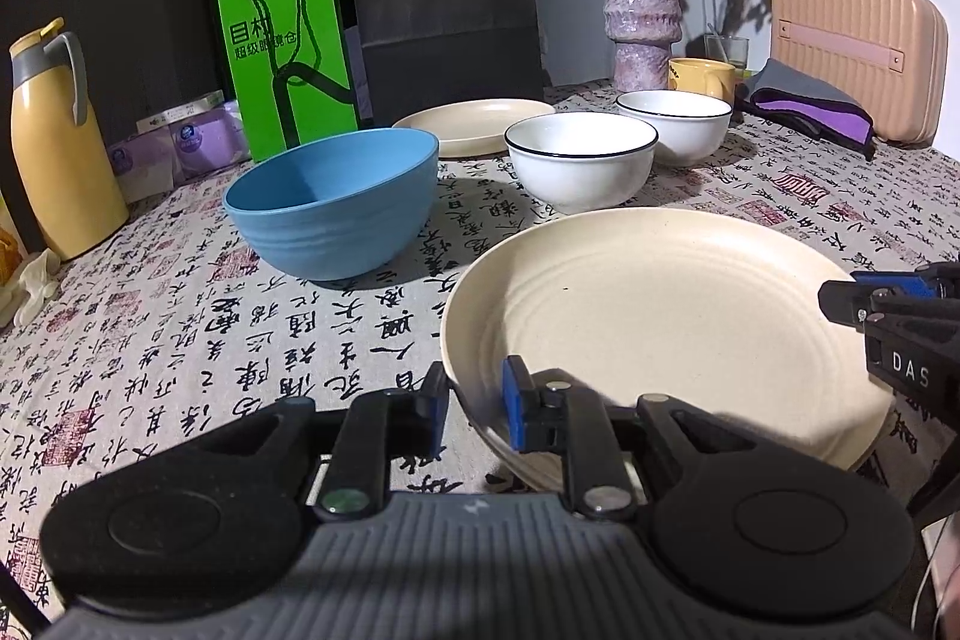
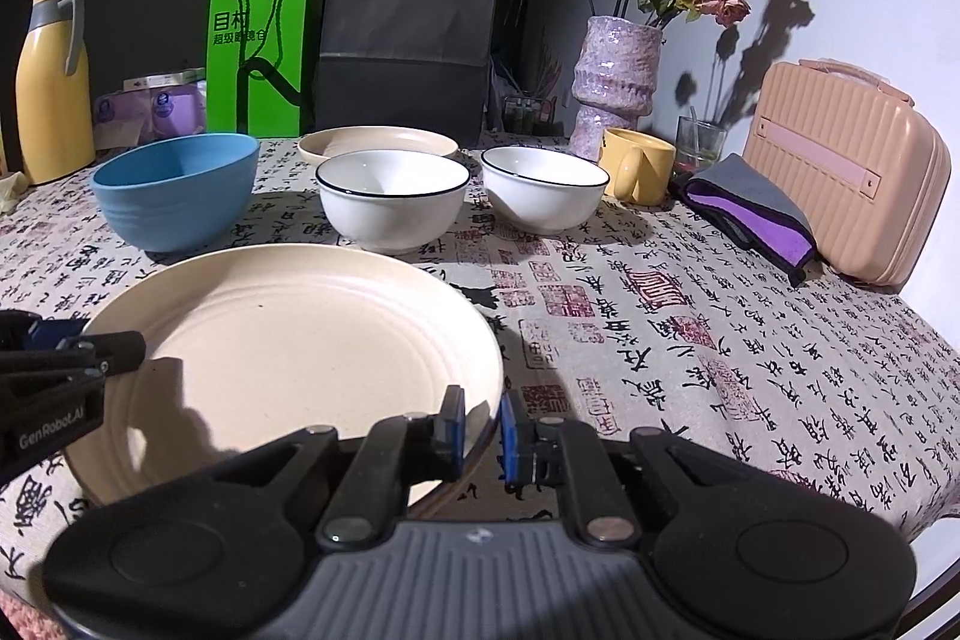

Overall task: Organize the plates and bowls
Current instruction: 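Lower the held cream plates toward the table beside the blue bowl with both grippers, then open the left gripper to release its cream plate while opening the right gripper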

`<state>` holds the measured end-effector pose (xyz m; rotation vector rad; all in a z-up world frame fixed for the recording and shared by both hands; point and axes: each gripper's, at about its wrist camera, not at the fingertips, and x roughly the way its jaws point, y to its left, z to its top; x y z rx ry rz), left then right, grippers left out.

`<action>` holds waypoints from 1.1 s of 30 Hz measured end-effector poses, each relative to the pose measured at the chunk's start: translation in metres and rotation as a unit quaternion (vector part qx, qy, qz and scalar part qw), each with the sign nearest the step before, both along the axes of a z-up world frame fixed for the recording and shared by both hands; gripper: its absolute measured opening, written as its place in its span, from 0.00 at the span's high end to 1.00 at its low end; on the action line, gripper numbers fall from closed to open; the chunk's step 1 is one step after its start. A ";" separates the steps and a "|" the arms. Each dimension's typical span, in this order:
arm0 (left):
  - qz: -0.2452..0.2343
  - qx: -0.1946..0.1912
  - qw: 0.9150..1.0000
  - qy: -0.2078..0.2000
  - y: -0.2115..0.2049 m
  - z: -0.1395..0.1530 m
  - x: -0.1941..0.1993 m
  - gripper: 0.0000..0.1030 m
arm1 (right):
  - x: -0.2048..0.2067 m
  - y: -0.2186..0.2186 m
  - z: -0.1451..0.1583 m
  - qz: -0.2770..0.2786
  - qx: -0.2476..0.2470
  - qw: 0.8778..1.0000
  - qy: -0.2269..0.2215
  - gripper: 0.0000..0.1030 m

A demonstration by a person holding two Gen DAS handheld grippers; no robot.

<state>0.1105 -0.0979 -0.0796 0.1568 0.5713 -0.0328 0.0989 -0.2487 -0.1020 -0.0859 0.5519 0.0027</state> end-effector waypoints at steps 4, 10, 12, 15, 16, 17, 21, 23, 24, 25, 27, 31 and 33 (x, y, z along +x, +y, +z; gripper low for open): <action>0.000 0.013 1.000 -0.007 -0.003 -0.003 -0.001 0.81 | 0.000 0.000 -0.001 0.001 -0.001 1.000 -0.001 0.88; -0.003 0.024 1.000 -0.014 -0.006 -0.005 -0.002 0.80 | 0.000 -0.001 -0.002 0.001 0.003 1.000 0.000 0.88; -0.003 0.025 1.000 -0.014 -0.006 -0.005 -0.003 0.80 | 0.001 -0.001 -0.002 0.001 0.003 1.000 0.000 0.88; -0.003 0.023 1.000 -0.013 -0.006 -0.005 -0.003 0.80 | 0.001 -0.001 -0.002 0.001 0.007 1.000 0.000 0.88; -0.003 0.022 1.000 -0.012 -0.006 -0.005 -0.003 0.80 | 0.001 -0.001 -0.002 0.001 0.009 1.000 0.001 0.87; -0.004 0.021 1.000 -0.011 -0.005 -0.005 -0.003 0.79 | 0.001 -0.002 -0.002 0.001 0.014 1.000 0.001 0.87; -0.004 0.010 1.000 -0.004 -0.002 -0.003 -0.002 0.76 | 0.003 -0.009 0.000 0.001 0.047 0.999 0.008 0.84; -0.005 0.001 1.000 0.000 0.000 -0.001 -0.001 0.73 | 0.004 -0.013 0.001 0.002 0.059 0.998 0.010 0.82; -0.006 -0.004 1.000 0.001 0.001 0.000 -0.001 0.71 | 0.004 -0.014 0.001 0.003 0.068 0.998 0.012 0.80; -0.006 -0.006 1.000 0.000 0.002 0.002 -0.001 0.70 | 0.004 -0.016 0.001 0.005 0.076 0.997 0.013 0.79; -0.003 -0.009 1.000 -0.003 0.004 0.004 -0.002 0.64 | 0.004 -0.019 0.002 0.006 0.089 0.996 0.015 0.79; 0.003 -0.020 1.000 -0.007 0.009 0.011 -0.002 0.57 | 0.004 -0.026 0.004 0.008 0.113 0.994 0.014 0.77; 0.006 -0.028 1.000 -0.010 0.013 0.014 -0.003 0.51 | 0.004 -0.028 0.006 0.013 0.121 0.993 0.011 0.75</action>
